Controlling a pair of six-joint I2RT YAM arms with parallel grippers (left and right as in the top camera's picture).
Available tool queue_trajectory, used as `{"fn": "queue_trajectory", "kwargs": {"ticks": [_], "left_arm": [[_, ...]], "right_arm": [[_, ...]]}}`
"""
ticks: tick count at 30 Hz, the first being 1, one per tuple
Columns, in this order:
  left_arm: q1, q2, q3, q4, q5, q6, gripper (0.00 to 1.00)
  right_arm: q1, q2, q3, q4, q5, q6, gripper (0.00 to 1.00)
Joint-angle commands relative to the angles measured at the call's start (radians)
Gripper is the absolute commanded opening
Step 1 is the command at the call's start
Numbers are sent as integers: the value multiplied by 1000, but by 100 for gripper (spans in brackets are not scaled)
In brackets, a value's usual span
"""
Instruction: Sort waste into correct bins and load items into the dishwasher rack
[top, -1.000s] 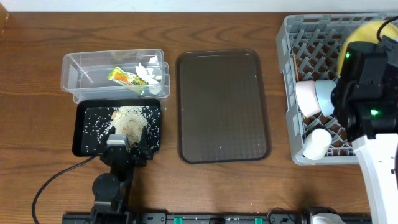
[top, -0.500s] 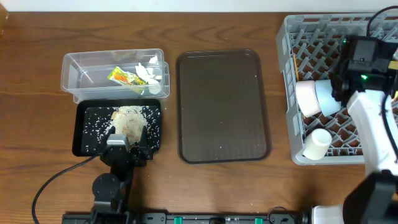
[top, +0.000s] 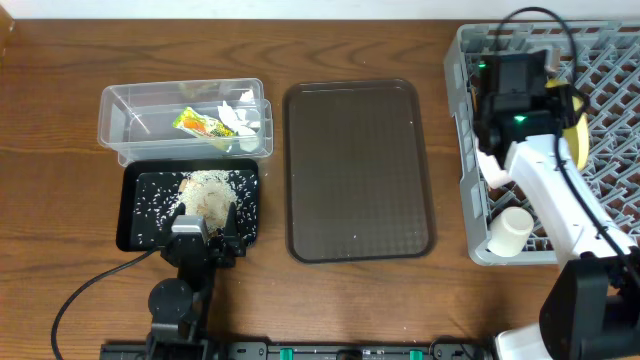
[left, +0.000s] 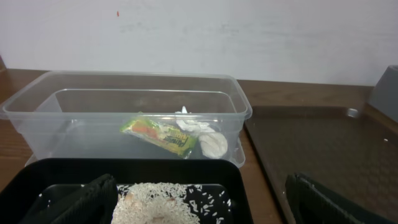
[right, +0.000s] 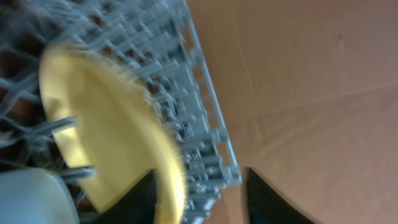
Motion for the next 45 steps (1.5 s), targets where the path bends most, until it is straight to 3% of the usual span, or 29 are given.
{"fn": "queue_trajectory", "kwargs": {"ticks": [1,5,9,13,16,17,19,24,31,38,45], "left_arm": [[-1,-6,-30,-18,-5,6,89],[-2,-6,-30,-18,-5,6,89],[-1,-6,-30,-18,-5,6,89],[-1,-6,-30,-18,-5,6,89],[-1,-6,-30,-18,-5,6,89],[-1,-6,-30,-18,-5,6,89],[-1,-6,-30,-18,-5,6,89],[-1,-6,-30,-18,-5,6,89],[-1,-6,-30,-18,-5,6,89],[-1,-6,-30,-18,-5,6,89],[-1,-6,-30,-18,-5,6,89]], "right_arm": [[66,3,5,6,17,-114,63],[137,-5,5,-9,23,-93,67],[210,-62,5,-89,-42,41,73],[280,-190,18,-253,-354,193,73],[325,-315,36,-388,-695,342,75],[336,-364,36,-412,-829,382,77],[345,-453,36,-430,-1076,436,99],[345,-615,36,-428,-1358,520,99],[344,-752,36,-535,-1334,490,99],[343,-872,36,-575,-1012,378,99],[278,-991,-34,-602,-957,304,99]]}}
